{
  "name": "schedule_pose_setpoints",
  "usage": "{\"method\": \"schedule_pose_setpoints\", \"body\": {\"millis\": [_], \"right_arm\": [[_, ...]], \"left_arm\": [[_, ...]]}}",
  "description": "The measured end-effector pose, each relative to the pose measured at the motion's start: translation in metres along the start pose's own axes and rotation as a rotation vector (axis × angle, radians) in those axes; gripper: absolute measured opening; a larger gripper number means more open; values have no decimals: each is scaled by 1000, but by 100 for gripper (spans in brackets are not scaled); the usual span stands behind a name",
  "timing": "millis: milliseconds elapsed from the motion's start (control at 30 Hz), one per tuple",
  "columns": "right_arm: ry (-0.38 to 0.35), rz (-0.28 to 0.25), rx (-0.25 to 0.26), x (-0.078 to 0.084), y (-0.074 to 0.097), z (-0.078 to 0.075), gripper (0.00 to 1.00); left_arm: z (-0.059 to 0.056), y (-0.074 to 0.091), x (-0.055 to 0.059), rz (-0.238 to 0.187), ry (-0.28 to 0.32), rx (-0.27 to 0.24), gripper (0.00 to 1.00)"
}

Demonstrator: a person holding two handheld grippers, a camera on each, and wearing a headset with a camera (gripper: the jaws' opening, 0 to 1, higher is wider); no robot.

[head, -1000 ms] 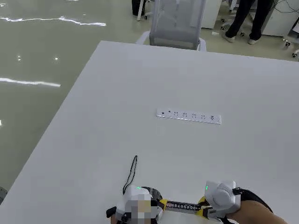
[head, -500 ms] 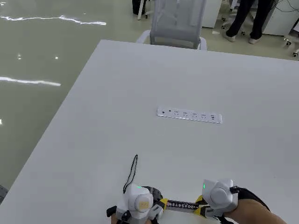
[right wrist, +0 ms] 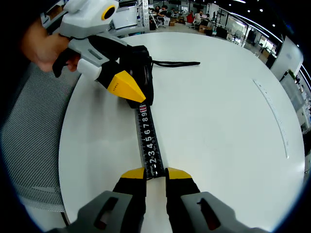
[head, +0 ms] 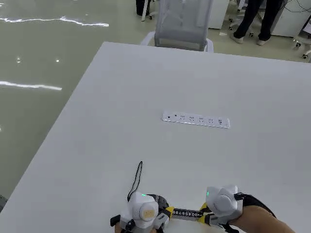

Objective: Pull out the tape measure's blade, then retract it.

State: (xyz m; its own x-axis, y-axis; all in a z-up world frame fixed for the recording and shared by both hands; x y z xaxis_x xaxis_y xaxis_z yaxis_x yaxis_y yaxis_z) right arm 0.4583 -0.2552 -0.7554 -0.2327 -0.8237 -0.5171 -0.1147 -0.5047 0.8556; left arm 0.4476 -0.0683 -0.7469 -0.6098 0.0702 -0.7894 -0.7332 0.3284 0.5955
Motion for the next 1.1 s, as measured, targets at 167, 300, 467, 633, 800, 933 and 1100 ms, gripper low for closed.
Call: {"method": "schedule_pose_setpoints", "body": {"millis": [167,300,467,633,800,933,1100], "right_arm": [[1,-2,-2,-2,-2,0,14],[6,-2,-5,-4,-4,0,14],[6,-5,-7,-6,-6,0,14],[6,-5,-7,-9,-6,1,14],[11,-4,-7,-10,-8,2,14],[10,-6,-8,-13,-8,3,14],[11,-7,-11,-14,-9,3,14]], "left_arm": [[0,0,0,0,1,1,64],[0,0,0,-1,1,1,64],[0,0,0,-2,3,1,64],[0,0,0,-3,4,1,64],[0,0,0,-3,5,1,64],[0,0,0,-3,6,2,64],[1,-1,1,-4,6,2,64]]}}
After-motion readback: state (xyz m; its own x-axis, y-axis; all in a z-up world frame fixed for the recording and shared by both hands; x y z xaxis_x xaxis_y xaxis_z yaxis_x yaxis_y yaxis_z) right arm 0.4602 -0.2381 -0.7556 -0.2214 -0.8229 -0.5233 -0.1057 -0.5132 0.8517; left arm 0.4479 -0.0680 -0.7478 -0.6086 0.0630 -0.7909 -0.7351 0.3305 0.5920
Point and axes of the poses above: the centre of the closed fingertips' face, and the gripper's own axes: y roughly backward along the fingers, z roughly to its left, x roughly out of its underside, the point moved 7 cm from there along y, roughly backward along the fingers, and after that the axes turned 4 degrees about -z, right-handed, at the moved point
